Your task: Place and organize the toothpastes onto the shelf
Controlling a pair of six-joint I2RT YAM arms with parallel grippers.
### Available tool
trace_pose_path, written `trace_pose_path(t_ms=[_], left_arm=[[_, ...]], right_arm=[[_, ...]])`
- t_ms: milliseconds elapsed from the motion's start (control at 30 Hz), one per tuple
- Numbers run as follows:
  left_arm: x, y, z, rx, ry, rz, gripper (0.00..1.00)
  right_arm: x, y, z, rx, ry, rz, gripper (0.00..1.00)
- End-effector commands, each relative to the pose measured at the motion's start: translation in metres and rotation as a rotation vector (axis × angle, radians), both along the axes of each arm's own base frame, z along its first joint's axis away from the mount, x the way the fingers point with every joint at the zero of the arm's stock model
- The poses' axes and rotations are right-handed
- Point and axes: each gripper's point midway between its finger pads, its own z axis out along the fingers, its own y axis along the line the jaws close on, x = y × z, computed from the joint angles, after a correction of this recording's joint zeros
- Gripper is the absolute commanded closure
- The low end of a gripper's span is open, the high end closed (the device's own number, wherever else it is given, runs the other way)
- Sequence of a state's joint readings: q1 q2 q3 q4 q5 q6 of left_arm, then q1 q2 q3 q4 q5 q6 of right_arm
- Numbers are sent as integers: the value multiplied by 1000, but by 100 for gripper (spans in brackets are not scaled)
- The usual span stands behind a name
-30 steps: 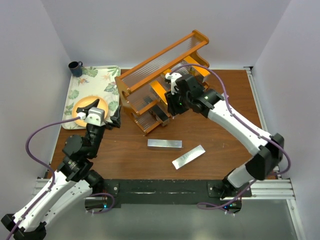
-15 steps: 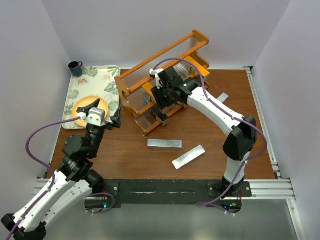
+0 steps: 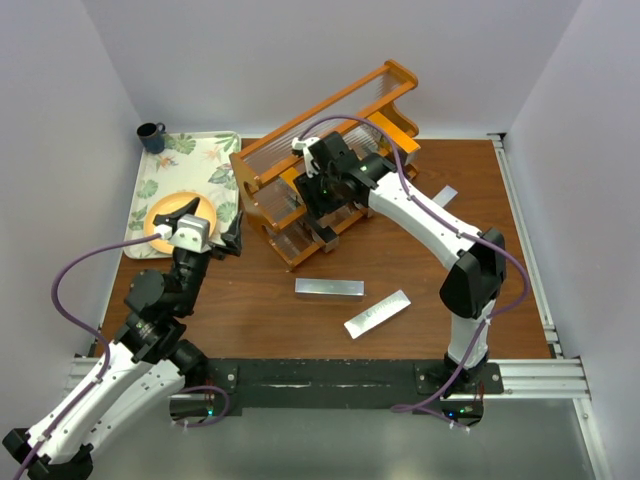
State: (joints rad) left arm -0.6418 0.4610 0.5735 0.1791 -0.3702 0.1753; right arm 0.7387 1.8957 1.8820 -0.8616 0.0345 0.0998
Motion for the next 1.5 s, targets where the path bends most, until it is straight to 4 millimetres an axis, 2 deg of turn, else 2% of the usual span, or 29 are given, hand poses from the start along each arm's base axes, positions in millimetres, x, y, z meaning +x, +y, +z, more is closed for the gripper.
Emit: trace_pose_path(t_ms=[0, 433, 667, 767, 900, 967, 1000, 1067, 1133, 1167, 1200, 1233, 1300, 1333, 1367, 1400, 1433, 1467], left_arm=[[0, 0, 7, -31, -34, -3, 10], [-1, 0, 8, -31, -37, -6, 10], [-1, 0, 9, -31, -39, -6, 10], [-1, 0, 8, -28, -36, -5, 10], [-1, -1, 8, -28, -37, -8, 10], [-1, 0, 8, -29, -36, -7, 10], [-1, -1, 8, -27, -36, -10, 10], [-1, -1, 8, -30, -36, -11, 10], [-1, -1, 8, -29, -35, -11, 10], [-1, -1, 8, -29, -37, -10, 10], [0, -1, 8, -28, -35, -9, 10], [-1, -1, 7, -28, -35, -9, 10], [0, -1, 6, -26, -33, -10, 10], [-1, -1, 8, -26, -36, -10, 10], [0, -1, 6, -24, -34, -8, 10], [-1, -1, 8, -26, -36, -10, 10], [0, -1, 7, -24, -34, -8, 10], [0, -2, 6, -25, -32, -12, 10]], right_arm=[[2, 12, 18, 33, -43, 26, 44], [5, 20, 19, 31, -75, 50, 53], [6, 23, 21, 37, -83, 63, 53], [6, 23, 21, 39, -83, 58, 49], [5, 21, 26, 46, -93, 56, 33], [4, 20, 30, 53, -101, 54, 28], [2, 19, 38, 66, -114, 54, 23], [0, 16, 43, 77, -129, 54, 19], [-3, 12, 60, 103, -164, 58, 15], [-5, 12, 58, 108, -173, 68, 10], [-8, 11, 63, 125, -185, 79, 9], [-14, 7, 78, 152, -215, 87, 8], [-20, 2, 79, 169, -240, 100, 6], [-27, -5, 94, 196, -273, 99, 6], [-31, -9, 85, 187, -271, 103, 5], [-34, -14, 85, 186, -277, 103, 5], [-41, -22, 94, 200, -304, 101, 5], [-46, -28, 81, 184, -290, 98, 5]])
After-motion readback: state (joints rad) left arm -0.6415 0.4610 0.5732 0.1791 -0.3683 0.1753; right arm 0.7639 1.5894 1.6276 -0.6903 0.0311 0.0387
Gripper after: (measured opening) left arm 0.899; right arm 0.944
